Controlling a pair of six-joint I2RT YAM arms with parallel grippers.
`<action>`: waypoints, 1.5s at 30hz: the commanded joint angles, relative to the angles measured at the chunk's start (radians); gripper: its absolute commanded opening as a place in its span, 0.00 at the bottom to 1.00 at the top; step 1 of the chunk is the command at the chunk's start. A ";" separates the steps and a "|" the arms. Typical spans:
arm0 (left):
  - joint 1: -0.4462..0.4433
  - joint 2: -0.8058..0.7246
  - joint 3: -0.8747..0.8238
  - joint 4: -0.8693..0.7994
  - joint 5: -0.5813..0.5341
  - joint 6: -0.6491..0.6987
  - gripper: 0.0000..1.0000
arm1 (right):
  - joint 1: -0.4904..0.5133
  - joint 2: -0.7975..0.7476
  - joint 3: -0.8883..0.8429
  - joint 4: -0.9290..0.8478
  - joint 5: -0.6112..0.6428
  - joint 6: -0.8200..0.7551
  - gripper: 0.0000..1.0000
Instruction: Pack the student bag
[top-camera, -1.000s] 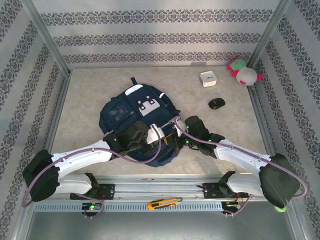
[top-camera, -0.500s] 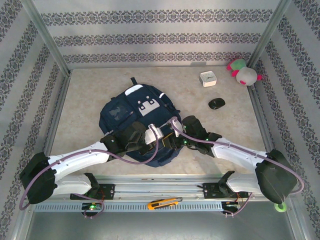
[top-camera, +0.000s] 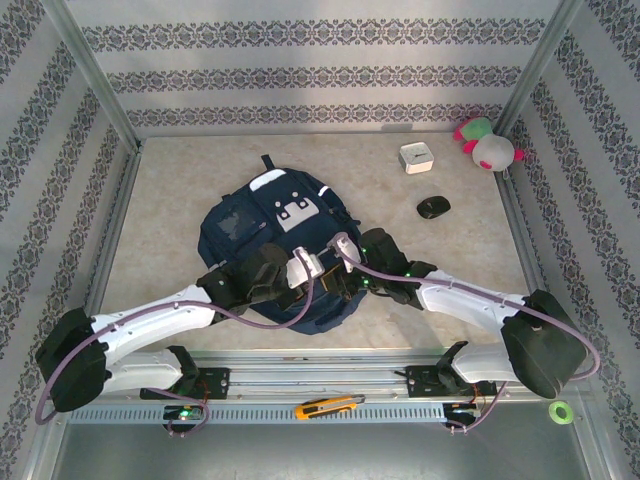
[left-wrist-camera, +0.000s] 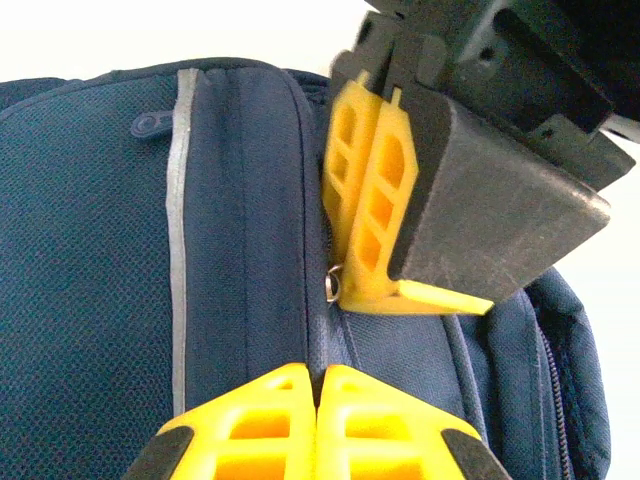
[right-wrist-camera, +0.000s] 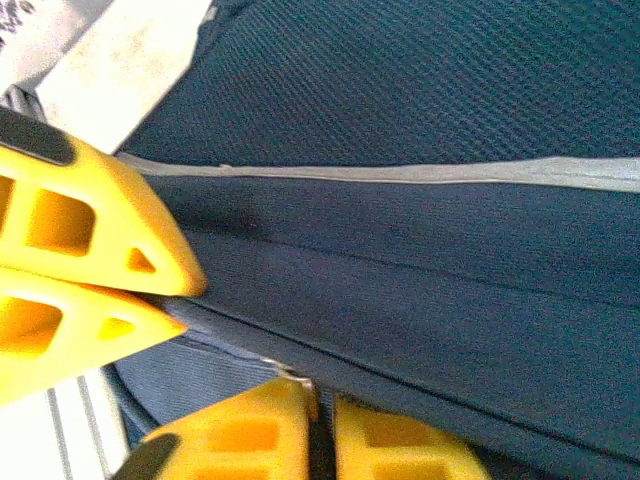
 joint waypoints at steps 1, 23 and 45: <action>0.023 -0.053 -0.007 0.049 0.016 -0.011 0.00 | -0.004 -0.026 -0.004 -0.023 0.035 -0.030 0.00; 0.057 -0.274 0.068 -0.408 -0.380 -0.762 0.73 | 0.016 -0.062 -0.025 -0.018 0.081 0.053 0.00; 0.123 -0.469 -0.338 -0.089 -0.396 -1.448 0.56 | 0.052 -0.078 -0.016 -0.059 0.131 0.078 0.00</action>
